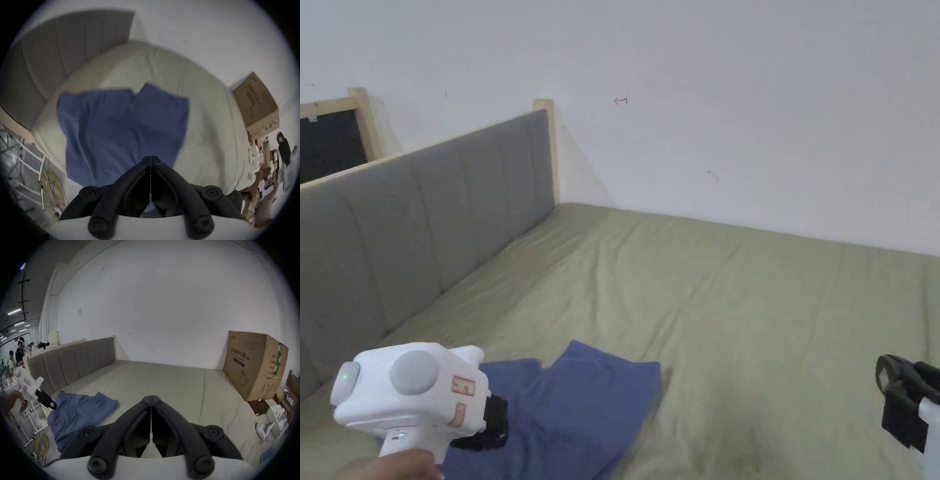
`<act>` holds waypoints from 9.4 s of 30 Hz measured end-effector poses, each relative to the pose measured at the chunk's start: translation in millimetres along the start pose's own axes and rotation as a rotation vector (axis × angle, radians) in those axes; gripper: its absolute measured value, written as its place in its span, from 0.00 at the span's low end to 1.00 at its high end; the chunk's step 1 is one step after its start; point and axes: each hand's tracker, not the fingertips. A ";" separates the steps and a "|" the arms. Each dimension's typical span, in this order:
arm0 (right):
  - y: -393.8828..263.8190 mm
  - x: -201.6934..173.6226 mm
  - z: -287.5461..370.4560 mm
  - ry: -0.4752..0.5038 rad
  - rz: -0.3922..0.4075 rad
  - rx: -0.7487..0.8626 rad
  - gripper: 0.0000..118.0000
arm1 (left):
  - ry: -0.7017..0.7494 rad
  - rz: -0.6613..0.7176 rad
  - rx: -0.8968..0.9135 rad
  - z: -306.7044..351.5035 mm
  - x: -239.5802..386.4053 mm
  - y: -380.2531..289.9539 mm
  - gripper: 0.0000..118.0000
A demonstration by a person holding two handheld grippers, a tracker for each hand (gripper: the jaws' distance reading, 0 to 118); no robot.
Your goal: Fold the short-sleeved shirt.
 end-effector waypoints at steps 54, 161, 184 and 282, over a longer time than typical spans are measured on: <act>3.3 135.7 117.3 -0.153 -0.255 0.155 0.00 | -0.485 -0.713 0.385 82.7 404.2 -25.0 0.03; 332.4 248.1 -111.8 -0.334 -0.062 0.040 0.00 | -0.027 -0.274 0.882 143.0 285.3 279.7 0.02; -168.3 250.1 -15.0 -0.155 -0.242 -0.785 0.00 | -0.021 -0.380 -0.012 -135.7 102.8 -45.6 0.02; 103.1 263.1 -32.3 -0.141 -0.225 -0.227 0.00 | -0.178 -0.540 0.560 61.0 227.5 111.4 0.01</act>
